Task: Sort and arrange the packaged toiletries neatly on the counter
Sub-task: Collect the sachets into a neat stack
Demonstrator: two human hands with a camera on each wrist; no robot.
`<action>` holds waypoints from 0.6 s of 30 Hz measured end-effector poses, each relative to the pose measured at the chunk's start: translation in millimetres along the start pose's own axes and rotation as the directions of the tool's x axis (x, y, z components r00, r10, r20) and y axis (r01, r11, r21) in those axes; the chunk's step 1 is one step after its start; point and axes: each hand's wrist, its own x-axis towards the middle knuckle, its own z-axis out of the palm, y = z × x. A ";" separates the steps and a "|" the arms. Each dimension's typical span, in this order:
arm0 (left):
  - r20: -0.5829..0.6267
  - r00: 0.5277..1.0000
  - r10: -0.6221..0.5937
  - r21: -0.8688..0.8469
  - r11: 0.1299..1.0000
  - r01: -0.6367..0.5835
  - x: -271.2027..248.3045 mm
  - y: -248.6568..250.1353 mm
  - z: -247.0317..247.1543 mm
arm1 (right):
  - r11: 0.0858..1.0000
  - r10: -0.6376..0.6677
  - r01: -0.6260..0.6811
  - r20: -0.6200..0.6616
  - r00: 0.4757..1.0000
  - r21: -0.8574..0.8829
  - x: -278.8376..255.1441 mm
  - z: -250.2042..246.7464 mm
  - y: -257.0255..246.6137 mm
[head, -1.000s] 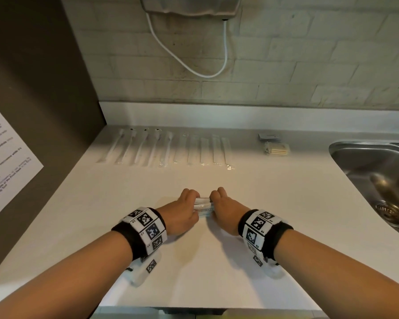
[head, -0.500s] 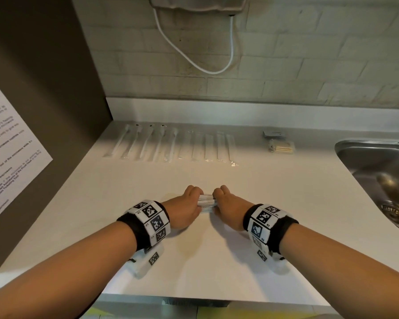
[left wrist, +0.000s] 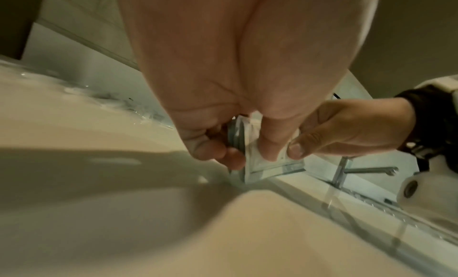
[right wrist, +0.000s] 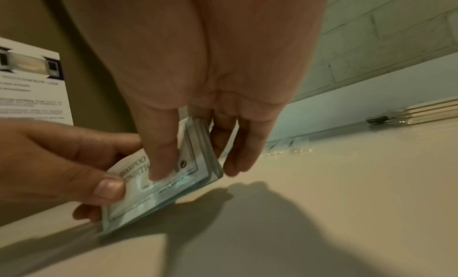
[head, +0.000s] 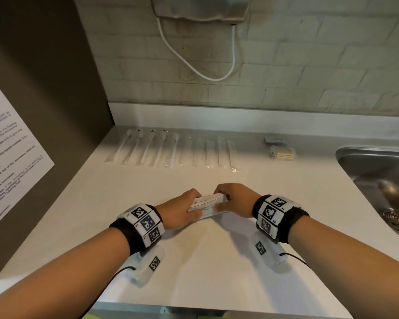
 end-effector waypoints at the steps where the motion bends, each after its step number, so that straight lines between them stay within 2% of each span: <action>1: -0.016 1.000 -0.002 -0.016 1.000 0.002 -1.2 0.1 -2.7 | 1.000 0.002 -0.002 0.008 1.000 0.018 0.7 -2.0 -0.7; 7: -0.080 0.997 -0.020 -0.094 0.995 0.013 -3.3 -3.9 -15.2 | 0.997 -0.014 0.013 0.012 1.000 0.071 7.7 -11.4 -7.9; 11: -0.055 0.998 -0.017 -0.114 0.993 0.011 -3.6 -3.4 -22.3 | 0.976 -0.027 0.023 0.016 1.000 0.219 12.4 -12.9 -15.0; 13: -0.040 0.999 -0.020 -0.061 0.998 0.018 -2.6 -1.9 -23.1 | 0.959 -0.021 0.012 0.029 0.999 0.282 15.2 -13.4 -18.3; 16: -0.106 0.994 -0.017 0.140 0.990 0.032 0.1 1.0 -24.6 | 0.923 0.004 -0.026 0.056 0.998 0.384 19.4 -12.2 -23.3; 18: -0.145 0.989 0.001 0.201 0.979 0.029 0.5 4.8 -24.8 | 0.884 0.021 -0.047 0.060 0.998 0.464 21.7 -11.6 -26.3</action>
